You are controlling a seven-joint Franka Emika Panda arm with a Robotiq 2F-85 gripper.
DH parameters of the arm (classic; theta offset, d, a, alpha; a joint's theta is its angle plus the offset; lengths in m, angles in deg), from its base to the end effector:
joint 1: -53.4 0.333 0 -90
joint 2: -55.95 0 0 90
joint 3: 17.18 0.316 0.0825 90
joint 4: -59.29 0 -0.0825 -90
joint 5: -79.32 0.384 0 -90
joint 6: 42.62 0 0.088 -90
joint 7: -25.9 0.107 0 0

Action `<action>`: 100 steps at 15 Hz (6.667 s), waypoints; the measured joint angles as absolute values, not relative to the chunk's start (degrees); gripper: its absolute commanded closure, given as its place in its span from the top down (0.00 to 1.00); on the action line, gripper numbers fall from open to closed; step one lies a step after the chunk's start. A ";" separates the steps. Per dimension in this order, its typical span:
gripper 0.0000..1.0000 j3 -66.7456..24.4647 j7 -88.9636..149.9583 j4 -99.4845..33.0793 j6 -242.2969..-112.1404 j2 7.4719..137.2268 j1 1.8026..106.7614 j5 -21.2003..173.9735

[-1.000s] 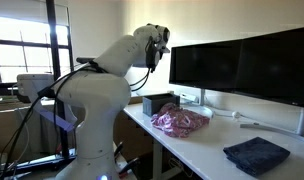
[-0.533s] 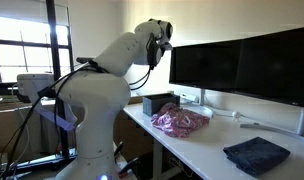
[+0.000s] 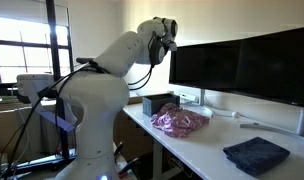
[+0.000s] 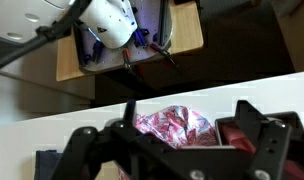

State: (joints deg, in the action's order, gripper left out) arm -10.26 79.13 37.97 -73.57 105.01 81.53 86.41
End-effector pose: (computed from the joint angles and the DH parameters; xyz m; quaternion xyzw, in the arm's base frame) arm 0.5286 0.3347 0.5496 0.9317 -0.1135 -0.3053 0.1605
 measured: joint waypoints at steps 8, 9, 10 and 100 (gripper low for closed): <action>1.00 -12.26 68.14 38.04 -68.19 105.41 81.13 85.27; 1.00 -12.37 68.14 38.02 -68.23 105.44 81.19 85.28; 1.00 -12.42 68.14 38.02 -68.23 105.46 81.21 85.28; 1.00 -14.70 82.18 38.21 -110.95 125.75 85.58 80.77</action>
State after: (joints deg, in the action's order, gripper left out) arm -14.70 82.18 38.21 -110.95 125.75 85.58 80.77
